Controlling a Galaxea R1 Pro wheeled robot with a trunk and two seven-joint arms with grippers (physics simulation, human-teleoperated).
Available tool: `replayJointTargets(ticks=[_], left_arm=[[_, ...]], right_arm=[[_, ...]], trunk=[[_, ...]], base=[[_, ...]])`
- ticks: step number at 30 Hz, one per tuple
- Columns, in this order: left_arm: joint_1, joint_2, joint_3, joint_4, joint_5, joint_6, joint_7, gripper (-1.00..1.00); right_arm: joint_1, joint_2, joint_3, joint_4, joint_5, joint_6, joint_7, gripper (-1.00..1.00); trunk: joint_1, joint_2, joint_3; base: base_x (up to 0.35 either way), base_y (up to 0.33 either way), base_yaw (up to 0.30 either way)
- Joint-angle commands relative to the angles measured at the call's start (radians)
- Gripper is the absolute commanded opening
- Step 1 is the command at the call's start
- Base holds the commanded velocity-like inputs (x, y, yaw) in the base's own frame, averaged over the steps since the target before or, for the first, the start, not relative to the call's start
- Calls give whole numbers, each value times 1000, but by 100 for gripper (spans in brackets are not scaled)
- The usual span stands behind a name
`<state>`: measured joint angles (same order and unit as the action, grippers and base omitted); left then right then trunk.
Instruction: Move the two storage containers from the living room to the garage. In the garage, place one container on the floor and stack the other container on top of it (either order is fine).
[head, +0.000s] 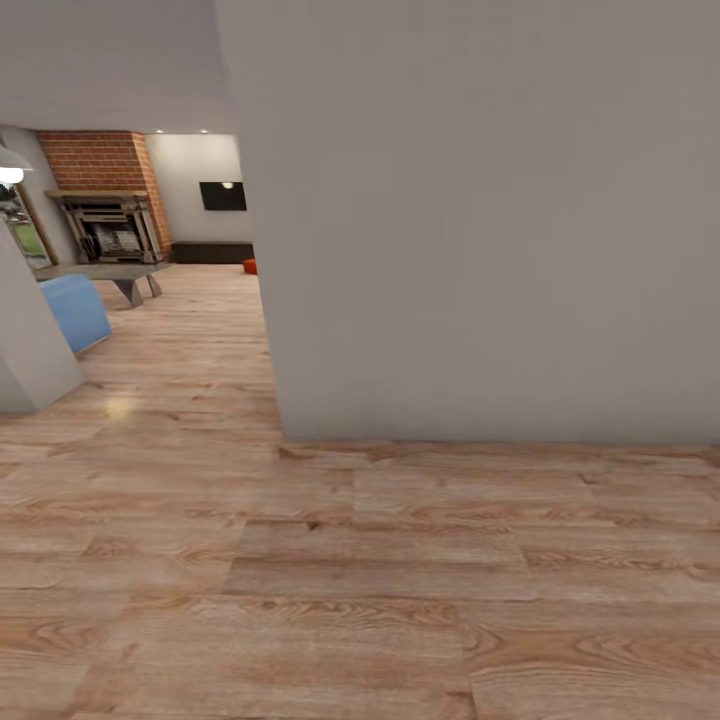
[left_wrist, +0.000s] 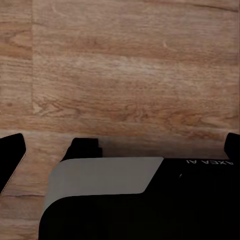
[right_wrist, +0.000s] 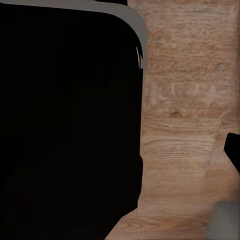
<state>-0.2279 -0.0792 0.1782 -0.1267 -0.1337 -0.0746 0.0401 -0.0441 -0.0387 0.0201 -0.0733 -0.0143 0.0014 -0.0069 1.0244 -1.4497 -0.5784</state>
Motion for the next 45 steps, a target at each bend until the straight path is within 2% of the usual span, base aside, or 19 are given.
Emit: replayJointTargets(ticks=[1, 17, 28, 45], left_arm=[[-1, 0, 7, 1, -10, -4, 3, 100], [-1, 1, 7, 1, -10, -4, 3, 100], [-1, 1, 7, 1, -10, -8, 3, 100], [-1, -1, 7, 1, -10, -21, 3, 100]], right_arm=[[0, 0, 2, 0, -1, 0, -1, 100], [0, -1, 3, 0, 0, 0, -1, 100], [0, 9, 4, 1, -6, 0, -1, 100], [0, 8, 10, 0, 5, 0, 1, 100]], trunk=[[1, 0, -1], [1, 0, -1], [1, 0, -1], [1, 0, -1]], base=[[344, 0, 0], [343, 54, 0], [317, 122, 12], [304, 140, 230]])
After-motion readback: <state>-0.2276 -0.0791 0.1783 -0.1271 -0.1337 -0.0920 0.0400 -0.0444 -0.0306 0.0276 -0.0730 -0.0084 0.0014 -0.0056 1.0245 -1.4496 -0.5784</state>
